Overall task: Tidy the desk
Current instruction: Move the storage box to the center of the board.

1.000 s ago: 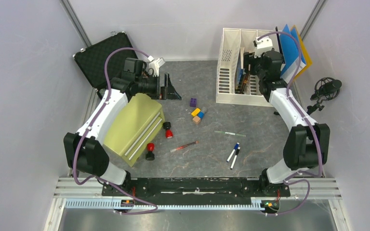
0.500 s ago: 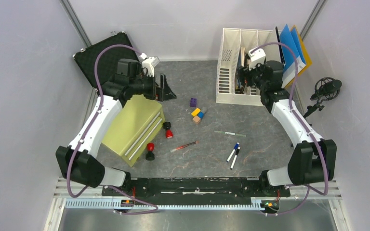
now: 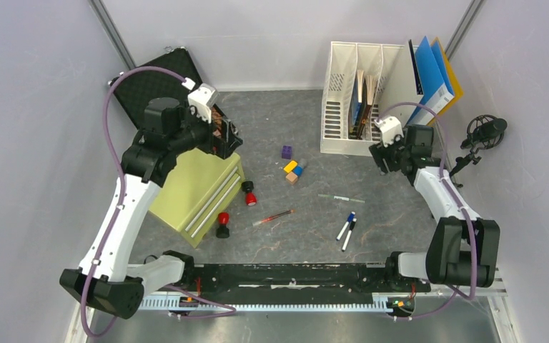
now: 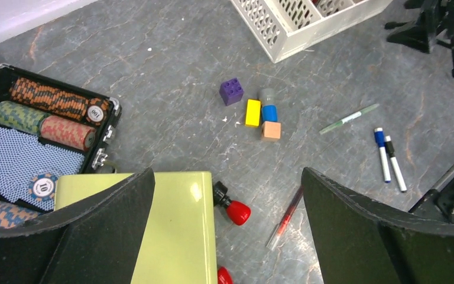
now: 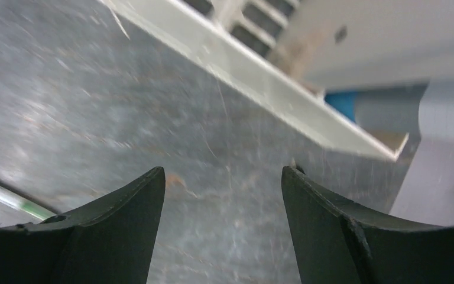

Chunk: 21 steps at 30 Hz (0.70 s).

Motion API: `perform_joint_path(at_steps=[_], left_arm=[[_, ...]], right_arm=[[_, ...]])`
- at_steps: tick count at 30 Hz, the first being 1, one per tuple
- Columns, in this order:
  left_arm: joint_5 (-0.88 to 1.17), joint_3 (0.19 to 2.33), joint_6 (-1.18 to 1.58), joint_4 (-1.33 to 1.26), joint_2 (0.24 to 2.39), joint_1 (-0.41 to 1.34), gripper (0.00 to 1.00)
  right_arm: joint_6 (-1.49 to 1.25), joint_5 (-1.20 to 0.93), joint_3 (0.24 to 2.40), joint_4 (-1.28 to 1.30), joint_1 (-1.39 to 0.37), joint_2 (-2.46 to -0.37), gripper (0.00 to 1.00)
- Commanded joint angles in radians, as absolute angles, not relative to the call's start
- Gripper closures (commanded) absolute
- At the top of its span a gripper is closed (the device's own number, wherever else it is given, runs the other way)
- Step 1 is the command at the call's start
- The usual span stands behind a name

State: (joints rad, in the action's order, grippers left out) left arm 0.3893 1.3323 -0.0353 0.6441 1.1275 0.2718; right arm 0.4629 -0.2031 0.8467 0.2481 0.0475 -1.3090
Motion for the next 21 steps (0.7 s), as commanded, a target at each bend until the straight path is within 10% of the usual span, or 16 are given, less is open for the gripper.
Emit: perform_joint_path(at_steps=[1, 21], left_arm=[[0.354, 1.289, -0.111, 0.617, 1.110, 0.273, 0.00], [0.227, 1.284, -0.224, 0.691, 1.080, 0.273, 0.00]], right_arm=[[0.587, -0.206, 0.839, 0.299, 0.137, -1.356, 0.23], [0.649, -0.112, 1.023, 0.083, 0.168, -1.661, 0.26]])
